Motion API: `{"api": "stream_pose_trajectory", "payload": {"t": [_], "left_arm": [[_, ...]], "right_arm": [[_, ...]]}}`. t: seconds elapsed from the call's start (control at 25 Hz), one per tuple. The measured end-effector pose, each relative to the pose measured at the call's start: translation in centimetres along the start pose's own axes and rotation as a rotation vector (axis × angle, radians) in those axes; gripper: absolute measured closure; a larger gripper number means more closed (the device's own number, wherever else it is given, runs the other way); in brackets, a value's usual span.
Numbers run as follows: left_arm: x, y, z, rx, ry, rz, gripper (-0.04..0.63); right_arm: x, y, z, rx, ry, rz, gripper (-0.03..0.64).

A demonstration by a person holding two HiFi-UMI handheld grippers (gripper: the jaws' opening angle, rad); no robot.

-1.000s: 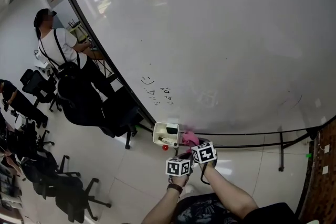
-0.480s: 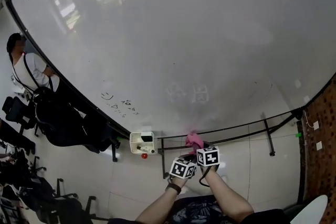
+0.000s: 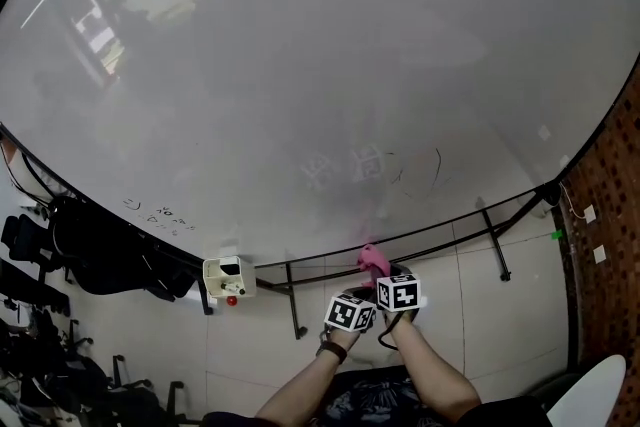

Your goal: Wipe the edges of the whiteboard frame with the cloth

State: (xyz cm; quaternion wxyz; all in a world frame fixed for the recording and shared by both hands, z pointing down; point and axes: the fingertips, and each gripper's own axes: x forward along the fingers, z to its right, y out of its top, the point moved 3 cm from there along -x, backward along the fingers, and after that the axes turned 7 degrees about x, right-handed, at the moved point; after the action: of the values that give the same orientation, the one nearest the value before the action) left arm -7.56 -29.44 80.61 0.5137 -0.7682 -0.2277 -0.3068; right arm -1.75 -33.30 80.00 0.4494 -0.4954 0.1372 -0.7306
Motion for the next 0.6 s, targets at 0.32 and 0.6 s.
{"api": "stream_pose_trajectory", "payload": {"t": [0.32,0.6], "left_arm": [[6.4,4.7,6.7,0.043,-0.06,-0.021,0.578],[11.8,7.8,11.3,0.175,-0.155,-0.107,0.578]], "right_arm": [[-5.5,2.5,8.8,0.062,-0.064,0.063,0.561],[-9.3,3.5,16.5,0.178,-0.159,0.12,0.561]]}}
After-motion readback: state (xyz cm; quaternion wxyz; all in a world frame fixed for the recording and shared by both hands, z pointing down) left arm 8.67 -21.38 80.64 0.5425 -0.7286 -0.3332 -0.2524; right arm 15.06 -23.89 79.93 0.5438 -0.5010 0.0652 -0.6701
